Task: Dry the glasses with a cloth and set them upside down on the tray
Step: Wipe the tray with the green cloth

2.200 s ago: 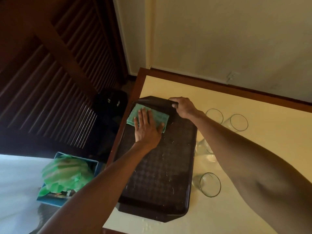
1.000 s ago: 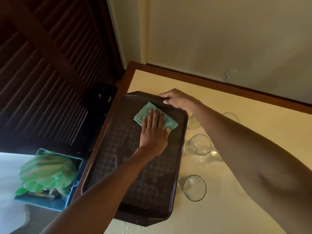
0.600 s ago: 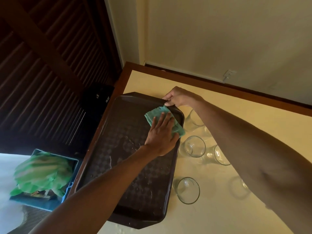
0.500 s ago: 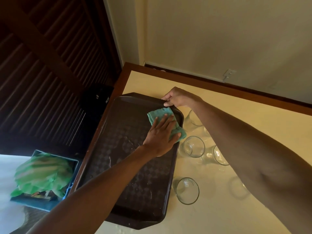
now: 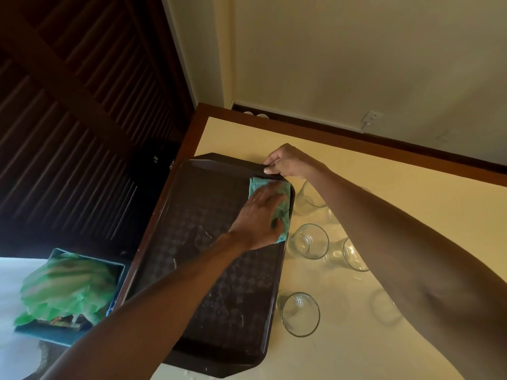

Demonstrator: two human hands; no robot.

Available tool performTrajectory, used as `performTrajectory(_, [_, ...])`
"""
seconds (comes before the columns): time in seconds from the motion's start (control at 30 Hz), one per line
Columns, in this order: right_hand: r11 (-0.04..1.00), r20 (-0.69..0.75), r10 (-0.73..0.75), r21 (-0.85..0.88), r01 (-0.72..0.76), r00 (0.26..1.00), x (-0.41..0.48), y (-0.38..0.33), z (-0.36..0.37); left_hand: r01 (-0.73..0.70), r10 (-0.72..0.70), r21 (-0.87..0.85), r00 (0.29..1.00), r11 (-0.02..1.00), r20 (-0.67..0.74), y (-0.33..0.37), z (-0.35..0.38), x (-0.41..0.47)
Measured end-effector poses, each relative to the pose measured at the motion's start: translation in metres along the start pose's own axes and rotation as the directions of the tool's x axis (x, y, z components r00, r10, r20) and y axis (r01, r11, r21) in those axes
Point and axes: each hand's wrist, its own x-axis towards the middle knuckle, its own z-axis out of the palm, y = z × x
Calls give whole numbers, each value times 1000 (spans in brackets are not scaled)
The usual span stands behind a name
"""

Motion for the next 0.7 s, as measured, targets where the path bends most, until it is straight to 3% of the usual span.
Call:
performTrajectory(0.17, [1000,1,-18,0,18,1000,-4,1,0,-46,-3,319,989,947,149,0,21,-10])
performTrajectory(0.33, [992,-25,-68,-104,65,997,-12,-7,-2,-287,177,417,942,862,284,-28,3,-48])
performTrajectory(0.47, [978,-51,-76,-196,65,996,-13,-15,2,-374,190,441,894,815,406,-42,-13,-77])
performTrajectory(0.53, [973,-64,-73,-224,57,995,-12,-17,5,-347,152,463,901,815,406,-47,-23,-61])
performTrajectory(0.7, [969,-121,-74,-243,43,990,-12,-17,11,17,-126,366,953,930,275,-35,-35,-22])
